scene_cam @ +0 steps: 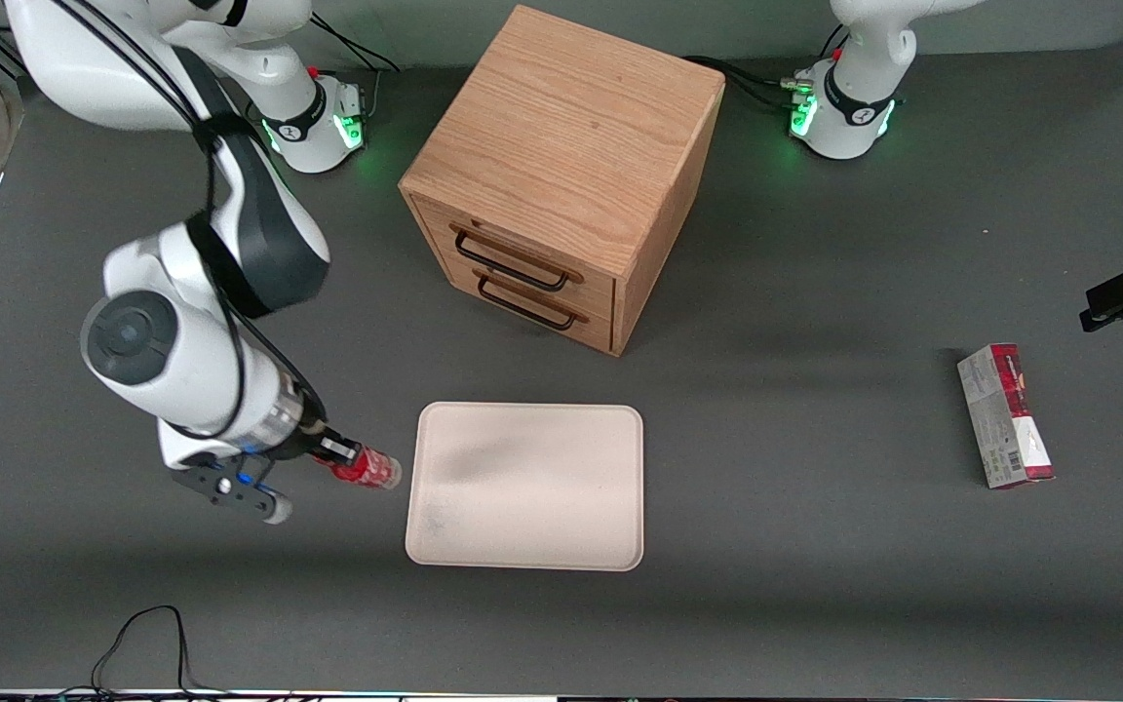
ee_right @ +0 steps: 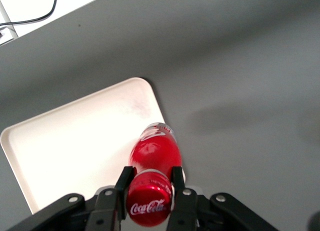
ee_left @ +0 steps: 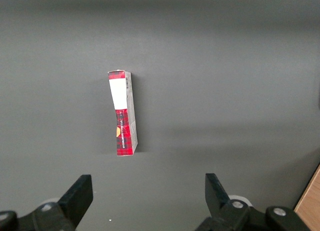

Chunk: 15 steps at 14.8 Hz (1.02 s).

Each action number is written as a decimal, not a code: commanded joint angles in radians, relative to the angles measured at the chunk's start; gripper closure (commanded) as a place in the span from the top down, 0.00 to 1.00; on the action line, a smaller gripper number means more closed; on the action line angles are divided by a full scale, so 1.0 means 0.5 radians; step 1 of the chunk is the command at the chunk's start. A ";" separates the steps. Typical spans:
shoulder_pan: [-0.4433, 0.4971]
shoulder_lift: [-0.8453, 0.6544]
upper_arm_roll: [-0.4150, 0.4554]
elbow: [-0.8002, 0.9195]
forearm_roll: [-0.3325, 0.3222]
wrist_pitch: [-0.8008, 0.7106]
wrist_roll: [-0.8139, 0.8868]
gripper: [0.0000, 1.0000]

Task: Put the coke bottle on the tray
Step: 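Lift the bottle and carry it with the right gripper to the tray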

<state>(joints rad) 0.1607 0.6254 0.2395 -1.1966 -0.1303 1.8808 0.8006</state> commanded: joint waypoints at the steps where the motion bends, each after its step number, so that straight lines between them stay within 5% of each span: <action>1: 0.025 0.142 0.000 0.178 -0.043 0.079 0.065 0.00; 6: 0.129 0.353 0.000 0.258 -0.242 0.230 0.209 0.00; 12: 0.145 0.458 -0.003 0.249 -0.255 0.356 0.185 0.00; 13: 0.145 0.458 0.000 0.243 -0.255 0.356 0.184 0.05; 15: 0.148 0.479 0.000 0.237 -0.306 0.359 0.191 0.56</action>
<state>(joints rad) 0.2221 0.8454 0.2395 -1.1202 -0.2380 2.0644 0.8697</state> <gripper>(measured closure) 0.639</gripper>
